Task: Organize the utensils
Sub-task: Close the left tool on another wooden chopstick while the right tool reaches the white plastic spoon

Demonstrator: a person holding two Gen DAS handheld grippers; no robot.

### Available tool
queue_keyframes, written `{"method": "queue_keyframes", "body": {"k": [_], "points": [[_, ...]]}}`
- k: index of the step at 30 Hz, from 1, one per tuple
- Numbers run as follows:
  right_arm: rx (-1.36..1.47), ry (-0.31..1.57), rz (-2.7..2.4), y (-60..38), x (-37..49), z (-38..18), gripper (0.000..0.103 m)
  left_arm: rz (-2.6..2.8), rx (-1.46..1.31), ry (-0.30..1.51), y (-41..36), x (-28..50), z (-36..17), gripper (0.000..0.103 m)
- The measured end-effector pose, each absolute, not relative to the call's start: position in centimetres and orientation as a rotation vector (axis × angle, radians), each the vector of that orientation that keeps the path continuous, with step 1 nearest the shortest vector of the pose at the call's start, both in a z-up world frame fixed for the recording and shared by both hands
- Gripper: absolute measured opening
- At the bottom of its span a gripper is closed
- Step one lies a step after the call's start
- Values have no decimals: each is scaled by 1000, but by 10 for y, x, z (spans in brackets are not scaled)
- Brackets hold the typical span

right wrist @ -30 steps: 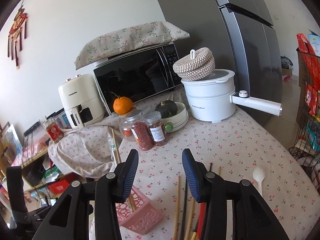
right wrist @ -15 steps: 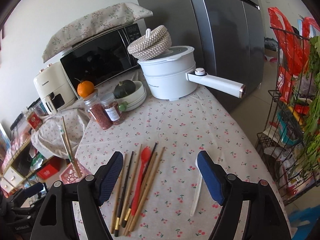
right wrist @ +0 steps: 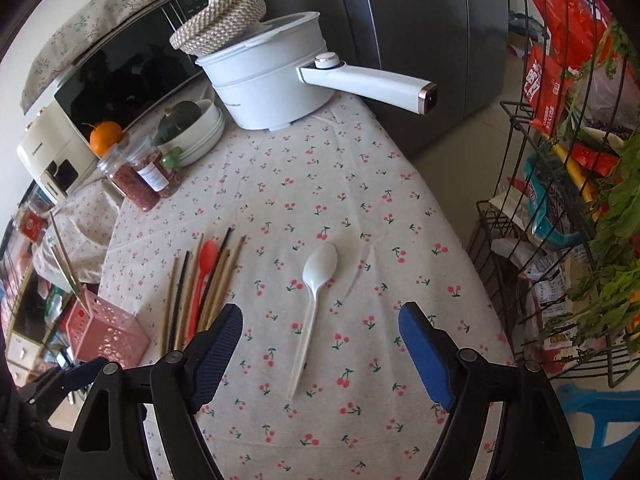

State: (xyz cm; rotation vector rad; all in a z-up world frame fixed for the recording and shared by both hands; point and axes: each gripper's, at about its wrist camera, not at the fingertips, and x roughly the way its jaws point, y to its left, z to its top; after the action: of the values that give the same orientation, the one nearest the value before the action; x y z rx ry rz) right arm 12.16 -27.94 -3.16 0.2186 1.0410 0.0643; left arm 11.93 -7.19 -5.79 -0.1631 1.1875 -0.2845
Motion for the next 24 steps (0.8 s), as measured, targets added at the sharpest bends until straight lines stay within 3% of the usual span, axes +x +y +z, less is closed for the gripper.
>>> {"method": "queue_keyframes", "body": {"k": [2,8,11,24], "points": [[223,1063,59,-285,127,-37,82,-278,-166,1215,-79,136,-66,57],[186,1096,70,-289,142,-41,82,-229,-138,1271,-96,184,-90,29],[168,1108,76,-290,151,-46,82,-219,-101,1276,-102,203,-99,19],[227,1206,74,-302,183,-82,82,-158,65,1384,-116,238,-134,17]]}}
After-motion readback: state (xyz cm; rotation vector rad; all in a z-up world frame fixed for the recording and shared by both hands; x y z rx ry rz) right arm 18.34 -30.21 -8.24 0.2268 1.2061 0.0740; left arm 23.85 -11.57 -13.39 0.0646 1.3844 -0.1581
